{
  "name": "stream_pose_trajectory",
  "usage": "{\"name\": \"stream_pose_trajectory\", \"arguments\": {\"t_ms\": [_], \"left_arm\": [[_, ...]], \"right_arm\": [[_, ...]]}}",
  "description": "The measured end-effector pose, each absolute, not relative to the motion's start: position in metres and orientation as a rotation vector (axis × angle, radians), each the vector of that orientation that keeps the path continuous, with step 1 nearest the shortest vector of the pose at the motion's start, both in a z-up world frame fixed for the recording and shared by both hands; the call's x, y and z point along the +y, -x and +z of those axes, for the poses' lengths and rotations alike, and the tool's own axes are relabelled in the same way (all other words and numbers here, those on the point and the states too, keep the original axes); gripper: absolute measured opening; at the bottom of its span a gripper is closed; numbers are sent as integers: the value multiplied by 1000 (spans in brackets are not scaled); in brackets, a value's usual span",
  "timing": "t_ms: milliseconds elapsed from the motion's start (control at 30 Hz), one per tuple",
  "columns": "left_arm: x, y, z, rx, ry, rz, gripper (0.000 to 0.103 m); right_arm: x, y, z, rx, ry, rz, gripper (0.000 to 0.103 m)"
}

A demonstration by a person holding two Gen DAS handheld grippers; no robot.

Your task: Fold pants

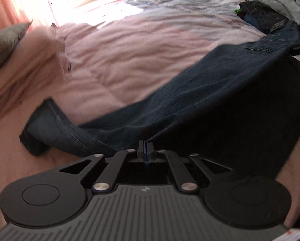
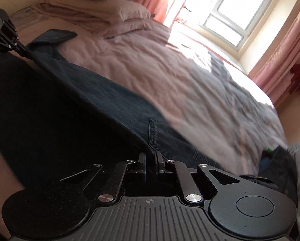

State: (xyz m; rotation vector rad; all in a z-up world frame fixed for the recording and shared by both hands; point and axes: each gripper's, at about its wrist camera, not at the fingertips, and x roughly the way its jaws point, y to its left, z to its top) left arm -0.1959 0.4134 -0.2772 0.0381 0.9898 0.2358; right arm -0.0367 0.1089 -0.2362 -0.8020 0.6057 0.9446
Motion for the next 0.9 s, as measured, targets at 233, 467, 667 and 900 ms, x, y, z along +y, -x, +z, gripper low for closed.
{"name": "stream_pose_trajectory", "arguments": {"t_ms": [233,467,667,900], "left_arm": [[395,253,-322,1165,219,294,9],[453,257,-311,978,581,531,34],[497,247,-325,871,841,651,35],[501,239,-336,870,857,686,30]], "right_arm": [[70,54,-301,1118,569,663,15],[-25,-5,-282,1095,-327,319,53],[-86,-36,-298,978,-707,155,53],[-99,-65,-320,988,-769,121,46]]}}
